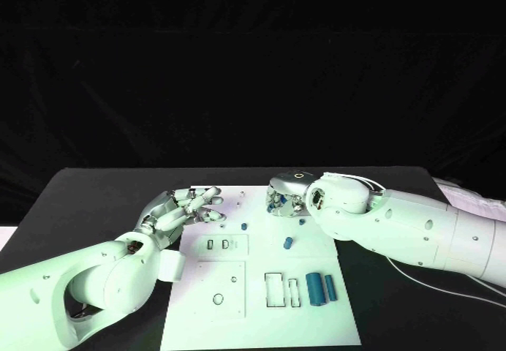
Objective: Assemble the parts on the task board
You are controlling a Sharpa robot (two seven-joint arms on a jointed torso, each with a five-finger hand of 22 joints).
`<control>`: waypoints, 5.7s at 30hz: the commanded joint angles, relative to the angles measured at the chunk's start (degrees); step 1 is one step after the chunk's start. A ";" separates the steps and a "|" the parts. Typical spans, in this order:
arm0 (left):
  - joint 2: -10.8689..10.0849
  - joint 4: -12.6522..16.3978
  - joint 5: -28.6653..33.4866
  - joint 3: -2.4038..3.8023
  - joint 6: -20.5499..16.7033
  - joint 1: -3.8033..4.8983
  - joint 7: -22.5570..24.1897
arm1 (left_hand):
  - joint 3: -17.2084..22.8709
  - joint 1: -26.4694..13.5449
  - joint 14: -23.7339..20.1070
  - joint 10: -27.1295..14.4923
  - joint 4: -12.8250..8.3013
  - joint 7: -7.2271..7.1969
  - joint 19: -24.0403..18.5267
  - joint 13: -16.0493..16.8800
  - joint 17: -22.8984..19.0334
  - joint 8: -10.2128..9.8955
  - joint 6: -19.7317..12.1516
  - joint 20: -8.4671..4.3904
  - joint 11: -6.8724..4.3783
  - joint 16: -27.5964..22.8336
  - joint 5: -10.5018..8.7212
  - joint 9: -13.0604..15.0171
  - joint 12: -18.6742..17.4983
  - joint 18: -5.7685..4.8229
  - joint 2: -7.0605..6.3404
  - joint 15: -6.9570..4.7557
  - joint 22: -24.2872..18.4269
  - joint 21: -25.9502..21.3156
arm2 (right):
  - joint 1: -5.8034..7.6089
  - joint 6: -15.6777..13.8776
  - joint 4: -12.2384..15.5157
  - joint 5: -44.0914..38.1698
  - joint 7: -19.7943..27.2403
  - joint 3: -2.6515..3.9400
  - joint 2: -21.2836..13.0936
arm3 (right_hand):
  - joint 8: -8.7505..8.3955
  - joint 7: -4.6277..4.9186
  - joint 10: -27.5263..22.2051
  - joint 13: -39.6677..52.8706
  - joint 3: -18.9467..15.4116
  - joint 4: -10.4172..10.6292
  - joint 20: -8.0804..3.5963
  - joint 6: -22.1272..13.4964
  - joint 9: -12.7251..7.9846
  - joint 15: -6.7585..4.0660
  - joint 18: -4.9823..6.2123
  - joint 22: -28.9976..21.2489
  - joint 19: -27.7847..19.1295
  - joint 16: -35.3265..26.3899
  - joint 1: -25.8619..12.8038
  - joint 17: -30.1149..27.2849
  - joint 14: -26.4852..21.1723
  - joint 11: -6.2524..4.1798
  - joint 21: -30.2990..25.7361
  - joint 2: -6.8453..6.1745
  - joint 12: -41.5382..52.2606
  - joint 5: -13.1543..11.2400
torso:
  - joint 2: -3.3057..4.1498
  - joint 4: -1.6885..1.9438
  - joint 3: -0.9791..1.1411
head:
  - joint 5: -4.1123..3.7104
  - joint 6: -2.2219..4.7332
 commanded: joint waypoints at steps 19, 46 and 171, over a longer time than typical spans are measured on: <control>0.34 -0.18 -0.30 0.05 1.62 0.09 -0.61 | -0.36 -0.40 -0.45 -0.24 -0.28 0.46 -0.15 -0.04 0.31 -0.59 -0.28 0.21 0.30 -0.26 -0.45 -0.11 -0.60 0.55 -0.08 0.42 -0.10 0.01 | -0.04 -14.12 -6.06 2.33 -1.28 0.01 5.99 | 0.06 -0.27 0.69 -0.06 0.83 0.78 0.03 1.17 1.09 -0.59 -1.12 1.60 0.38 0.69 0.13 0.55 1.89 0.03 1.54 0.08 -0.10 0.01 | 0.34 0.52 -0.06 | 0.21 0.66; 0.45 -0.25 -0.30 0.05 2.04 0.19 -1.17 | -0.37 -0.34 -0.56 -0.28 -0.35 0.49 -0.21 -0.04 0.40 -0.65 -0.31 0.23 0.33 -0.33 -0.47 -0.12 -0.69 0.55 -0.07 0.45 -0.12 -0.02 | -0.01 -12.59 -10.14 1.97 -1.88 -0.08 10.71 | -0.46 -0.02 0.02 -0.16 1.01 1.30 0.16 0.73 1.11 -0.43 -1.12 1.92 0.18 1.20 -0.24 1.11 1.86 0.25 1.96 -0.38 -0.25 -0.12 | 0.69 0.87 -0.21 | 0.29 0.79; -0.01 -1.75 -0.54 0.03 3.88 0.31 -2.46 | -0.51 0.08 -1.34 -0.50 -0.88 0.70 -0.72 0.01 1.15 -1.08 -0.47 0.46 0.55 -0.92 -0.49 -0.12 -1.36 0.55 0.07 0.69 -0.32 -0.29 | -0.72 -16.83 6.29 4.62 -14.26 0.41 -3.42 | 1.97 -1.29 9.11 67.90 -16.13 14.41 -1.25 -0.56 1.15 -2.43 -6.14 34.51 10.21 17.95 7.63 26.32 4.77 -2.49 24.05 -2.18 64.83 11.33 | 0.10 -0.34 -0.14 | 0.30 -0.13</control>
